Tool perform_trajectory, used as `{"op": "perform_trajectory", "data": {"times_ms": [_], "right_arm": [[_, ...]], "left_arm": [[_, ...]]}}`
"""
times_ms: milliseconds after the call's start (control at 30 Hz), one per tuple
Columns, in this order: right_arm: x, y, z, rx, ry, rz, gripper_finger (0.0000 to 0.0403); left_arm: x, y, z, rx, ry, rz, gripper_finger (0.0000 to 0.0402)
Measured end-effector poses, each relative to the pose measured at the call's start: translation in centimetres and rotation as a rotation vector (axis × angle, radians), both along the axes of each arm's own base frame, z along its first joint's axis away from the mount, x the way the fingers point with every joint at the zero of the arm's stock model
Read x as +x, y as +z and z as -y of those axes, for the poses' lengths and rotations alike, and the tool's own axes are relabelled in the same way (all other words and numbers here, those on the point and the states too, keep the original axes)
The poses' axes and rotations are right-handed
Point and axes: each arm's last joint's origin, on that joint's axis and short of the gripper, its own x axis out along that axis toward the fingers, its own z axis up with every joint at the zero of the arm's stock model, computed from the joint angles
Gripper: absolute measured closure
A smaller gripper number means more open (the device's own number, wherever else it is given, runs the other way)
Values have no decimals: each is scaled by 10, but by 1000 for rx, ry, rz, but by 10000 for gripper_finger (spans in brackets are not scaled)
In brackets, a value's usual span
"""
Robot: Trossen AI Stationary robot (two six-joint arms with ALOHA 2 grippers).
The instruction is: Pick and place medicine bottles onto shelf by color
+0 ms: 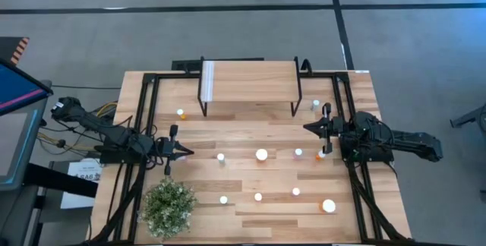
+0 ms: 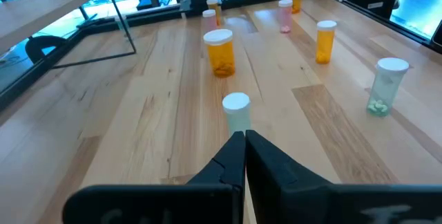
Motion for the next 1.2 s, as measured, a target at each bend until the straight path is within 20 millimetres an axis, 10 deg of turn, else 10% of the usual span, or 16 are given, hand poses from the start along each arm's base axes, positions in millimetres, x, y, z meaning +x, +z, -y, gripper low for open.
{"op": "perform_trajectory", "data": {"times_ms": [633,867,1200], "right_arm": [[0,0,0,0,0,0,375],[0,0,0,0,0,0,374],[0,0,0,0,0,0,374]], "left_arm": [[2,9,0,-56,35,83,401],[5,49,-7,-135,320,347,401],[-1,55,-18,-156,771,410,401]]}}
